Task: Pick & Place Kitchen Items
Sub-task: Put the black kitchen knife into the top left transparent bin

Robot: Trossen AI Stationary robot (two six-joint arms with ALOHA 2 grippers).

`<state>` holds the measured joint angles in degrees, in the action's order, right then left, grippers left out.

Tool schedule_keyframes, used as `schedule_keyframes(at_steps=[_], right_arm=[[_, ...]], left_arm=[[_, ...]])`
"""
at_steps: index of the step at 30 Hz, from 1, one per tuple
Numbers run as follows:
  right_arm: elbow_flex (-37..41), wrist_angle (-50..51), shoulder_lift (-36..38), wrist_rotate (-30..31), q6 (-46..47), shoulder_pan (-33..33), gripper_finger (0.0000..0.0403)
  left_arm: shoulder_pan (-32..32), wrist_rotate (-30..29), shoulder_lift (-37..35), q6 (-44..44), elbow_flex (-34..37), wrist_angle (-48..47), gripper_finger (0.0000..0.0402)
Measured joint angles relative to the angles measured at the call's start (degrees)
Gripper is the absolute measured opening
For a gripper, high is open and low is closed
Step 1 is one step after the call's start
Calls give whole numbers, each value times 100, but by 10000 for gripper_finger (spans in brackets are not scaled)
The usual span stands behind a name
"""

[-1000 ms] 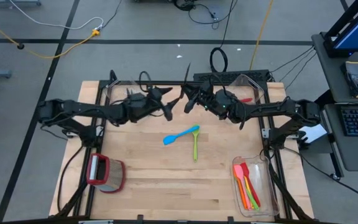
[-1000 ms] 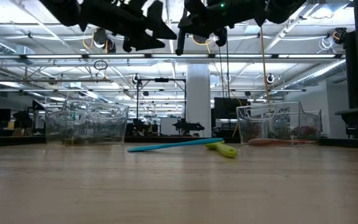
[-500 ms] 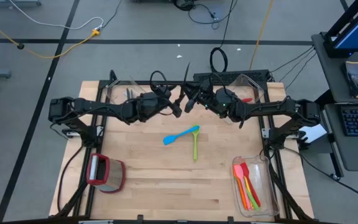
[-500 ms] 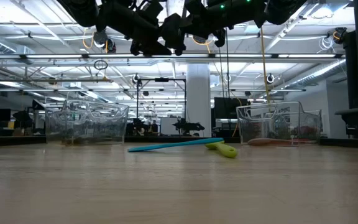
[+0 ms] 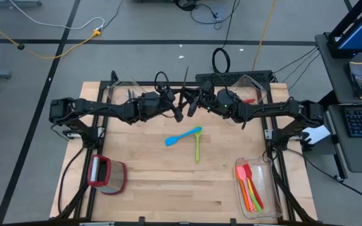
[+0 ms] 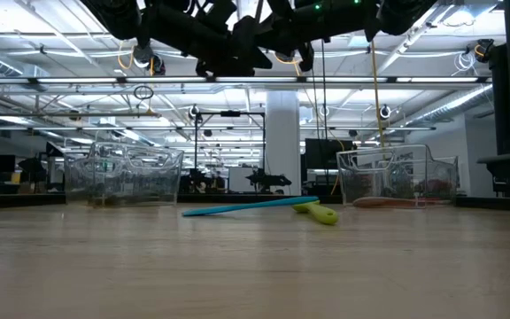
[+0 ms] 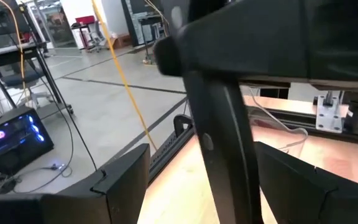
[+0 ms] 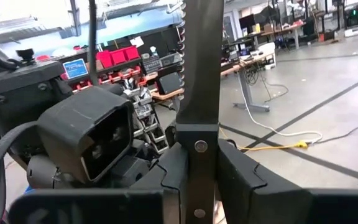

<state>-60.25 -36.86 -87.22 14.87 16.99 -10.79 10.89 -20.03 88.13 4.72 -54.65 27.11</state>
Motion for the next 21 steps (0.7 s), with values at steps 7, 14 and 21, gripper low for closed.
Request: schedule_keyframes(at_steps=[7, 14, 21], right_arm=[[0, 162, 0, 0, 208, 0, 48], [0, 203, 0, 15, 330, -2, 48], [0, 267, 0, 111, 326, -9, 48]], left_arm=[[-45, -37, -2, 247, 0, -25, 276], [-76, -72, -2, 334, 0, -42, 173], [-54, -177, -12, 165, 0, -141, 32]])
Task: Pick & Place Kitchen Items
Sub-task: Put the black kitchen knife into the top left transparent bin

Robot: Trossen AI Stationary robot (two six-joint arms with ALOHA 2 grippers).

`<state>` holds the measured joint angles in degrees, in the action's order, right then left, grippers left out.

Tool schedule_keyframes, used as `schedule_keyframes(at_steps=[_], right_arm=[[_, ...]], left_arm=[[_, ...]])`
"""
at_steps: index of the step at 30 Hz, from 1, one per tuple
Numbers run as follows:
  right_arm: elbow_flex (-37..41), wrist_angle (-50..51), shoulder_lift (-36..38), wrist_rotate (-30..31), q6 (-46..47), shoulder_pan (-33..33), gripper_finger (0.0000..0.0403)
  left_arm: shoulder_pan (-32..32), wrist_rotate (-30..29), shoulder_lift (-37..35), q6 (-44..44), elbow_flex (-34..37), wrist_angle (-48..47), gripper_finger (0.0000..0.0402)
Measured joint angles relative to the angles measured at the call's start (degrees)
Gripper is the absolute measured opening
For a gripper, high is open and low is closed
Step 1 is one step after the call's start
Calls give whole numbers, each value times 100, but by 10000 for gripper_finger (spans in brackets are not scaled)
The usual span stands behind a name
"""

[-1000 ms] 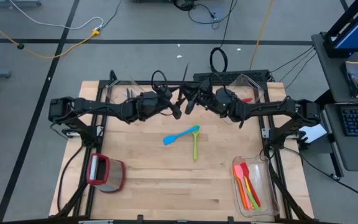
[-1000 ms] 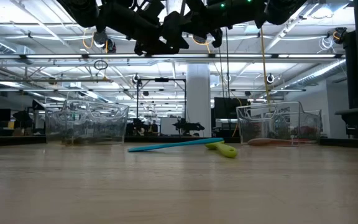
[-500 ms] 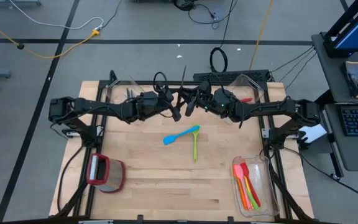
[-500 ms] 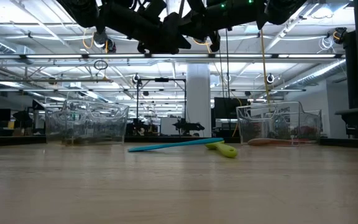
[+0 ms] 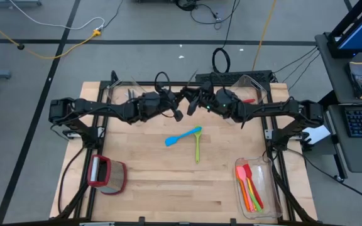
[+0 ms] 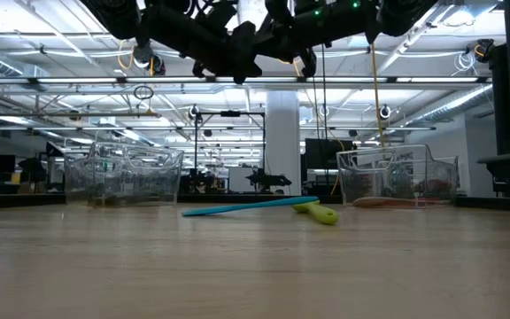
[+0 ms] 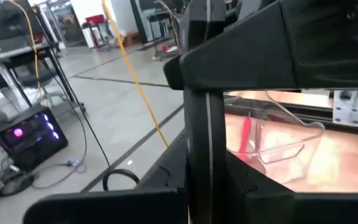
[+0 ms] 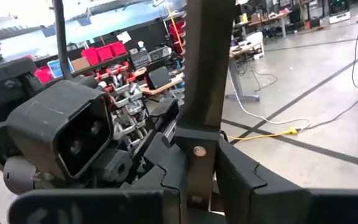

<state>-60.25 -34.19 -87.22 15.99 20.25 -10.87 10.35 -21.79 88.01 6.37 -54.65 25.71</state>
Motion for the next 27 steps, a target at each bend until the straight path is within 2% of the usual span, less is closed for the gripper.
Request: schedule_keyframes(at_steps=[8, 14, 18, 22, 27], right_arm=[[9, 148, -4, -71, 41, 2, 57], [7, 408, -2, -209, 398, 0, 154], [2, 801, -2, -190, 459, 2, 189], [2, 1120, -2, -147, 461, 2, 197], [0, 1418, 4, -136, 462, 11, 190]], left_arm=[[9, 44, 0, -276, -2, -363, 31], [7, 106, 7, -486, -2, -627, 30], [31, -368, 7, -778, -2, -1090, 30], [111, -681, -97, -1216, 4, -1629, 30], [274, -1021, -397, -1877, 4, -2293, 30]])
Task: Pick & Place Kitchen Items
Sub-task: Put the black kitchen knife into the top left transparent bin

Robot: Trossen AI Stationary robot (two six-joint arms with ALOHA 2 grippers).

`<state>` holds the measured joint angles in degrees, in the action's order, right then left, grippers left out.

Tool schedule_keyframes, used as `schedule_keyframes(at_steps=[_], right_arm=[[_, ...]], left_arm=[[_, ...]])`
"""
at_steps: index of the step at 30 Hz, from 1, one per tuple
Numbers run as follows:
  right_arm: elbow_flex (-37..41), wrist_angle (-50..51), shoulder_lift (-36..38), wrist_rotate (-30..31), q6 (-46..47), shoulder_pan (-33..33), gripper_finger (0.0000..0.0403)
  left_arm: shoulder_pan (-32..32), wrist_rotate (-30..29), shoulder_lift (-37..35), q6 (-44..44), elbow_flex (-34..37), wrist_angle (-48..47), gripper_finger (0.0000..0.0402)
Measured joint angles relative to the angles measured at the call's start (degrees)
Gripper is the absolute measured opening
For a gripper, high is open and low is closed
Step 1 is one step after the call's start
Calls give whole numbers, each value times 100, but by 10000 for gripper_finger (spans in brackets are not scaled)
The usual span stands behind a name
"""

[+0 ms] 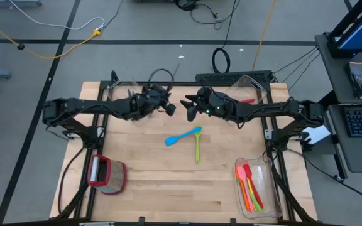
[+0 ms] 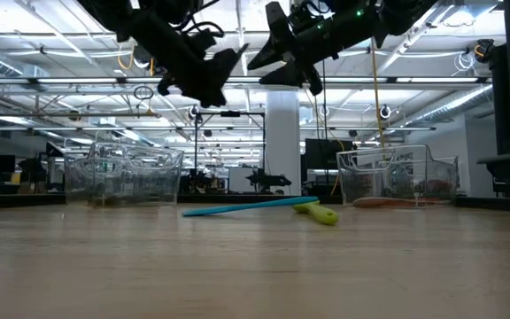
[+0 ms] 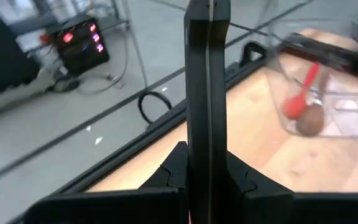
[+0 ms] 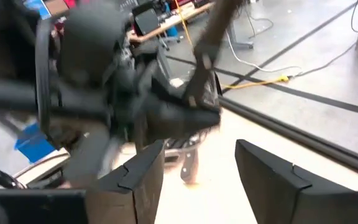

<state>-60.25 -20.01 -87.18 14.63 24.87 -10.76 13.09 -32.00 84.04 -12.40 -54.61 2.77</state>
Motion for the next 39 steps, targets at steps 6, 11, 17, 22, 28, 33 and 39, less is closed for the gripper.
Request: schedule_keyframes(at_steps=[6, 11, 17, 22, 28, 33, 39], right_arm=[[0, 415, 1, -1, 94, 0, 174], [0, 584, 2, -1, 106, 0, 167], [-7, 720, 121, -5, -221, 0, 166], [-13, 1265, 477, -166, -722, -53, 166], [7, 2255, 1021, -148, -1517, -155, 166], [5, 2565, 1485, -160, -2409, -195, 166], [4, 2631, 2086, -1008, -3434, -278, 166]], left_arm=[[280, -58, -593, -1180, -2, -1089, 30], [509, 172, -1090, -2464, -1, -2275, 30], [751, 537, -1375, -3641, 2, -3398, 30], [1010, 1231, -1369, -4445, 2, -3876, 30], [1194, 1416, -1348, -5379, 0, -4195, 30], [1324, 1684, -1347, -6113, 0, -4661, 30], [1330, 1803, -1345, -6801, 0, -5113, 30]])
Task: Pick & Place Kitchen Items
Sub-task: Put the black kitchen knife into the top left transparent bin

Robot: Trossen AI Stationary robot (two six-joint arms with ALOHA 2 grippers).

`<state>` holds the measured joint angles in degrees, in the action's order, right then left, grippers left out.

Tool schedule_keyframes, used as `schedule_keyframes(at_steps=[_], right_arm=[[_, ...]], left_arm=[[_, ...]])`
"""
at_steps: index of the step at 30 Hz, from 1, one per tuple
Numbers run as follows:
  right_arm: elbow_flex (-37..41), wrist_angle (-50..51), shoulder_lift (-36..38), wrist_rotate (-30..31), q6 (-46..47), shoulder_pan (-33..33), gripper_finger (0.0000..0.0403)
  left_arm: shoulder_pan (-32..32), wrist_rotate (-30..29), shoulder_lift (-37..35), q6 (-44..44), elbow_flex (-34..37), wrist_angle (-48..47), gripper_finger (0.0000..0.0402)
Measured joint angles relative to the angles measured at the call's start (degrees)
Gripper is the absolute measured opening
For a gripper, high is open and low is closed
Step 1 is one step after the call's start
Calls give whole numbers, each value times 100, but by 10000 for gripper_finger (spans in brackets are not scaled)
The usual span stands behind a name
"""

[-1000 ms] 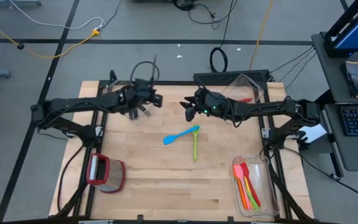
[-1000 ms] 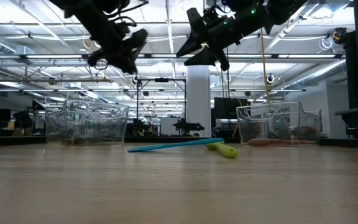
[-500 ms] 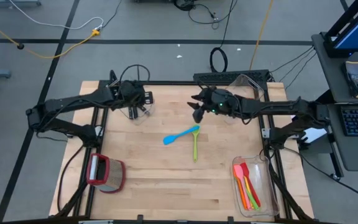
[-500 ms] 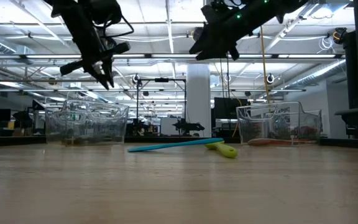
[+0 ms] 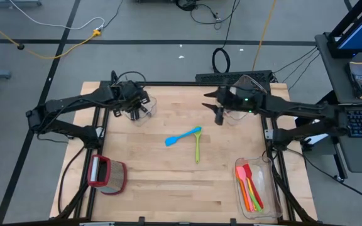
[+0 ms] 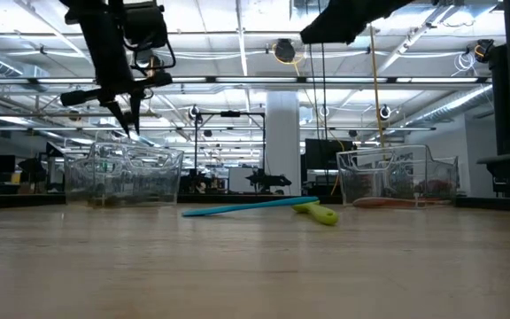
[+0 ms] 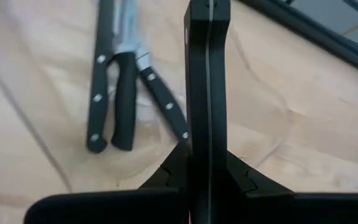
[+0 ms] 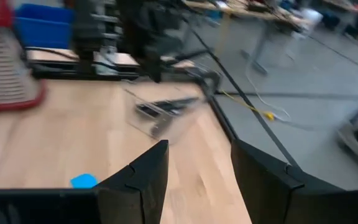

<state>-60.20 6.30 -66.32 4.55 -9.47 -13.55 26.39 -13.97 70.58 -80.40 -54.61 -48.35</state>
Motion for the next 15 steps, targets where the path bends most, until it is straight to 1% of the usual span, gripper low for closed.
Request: schedule_keyframes(at_steps=[3, 6, 10, 15], right_arm=[[96, 64, 317, -417, -273, -83, 166], [386, 72, 694, -610, -370, -180, 166], [860, 67, 1216, -618, -370, -287, 166], [1349, 49, 1835, -618, -362, -299, 166]], left_arm=[[34, 269, 21, -220, 0, -250, 30], [33, 442, 99, -367, 1, -328, 30], [46, 469, 166, -584, 0, -252, 30], [179, 624, 382, -481, 0, -296, 30]])
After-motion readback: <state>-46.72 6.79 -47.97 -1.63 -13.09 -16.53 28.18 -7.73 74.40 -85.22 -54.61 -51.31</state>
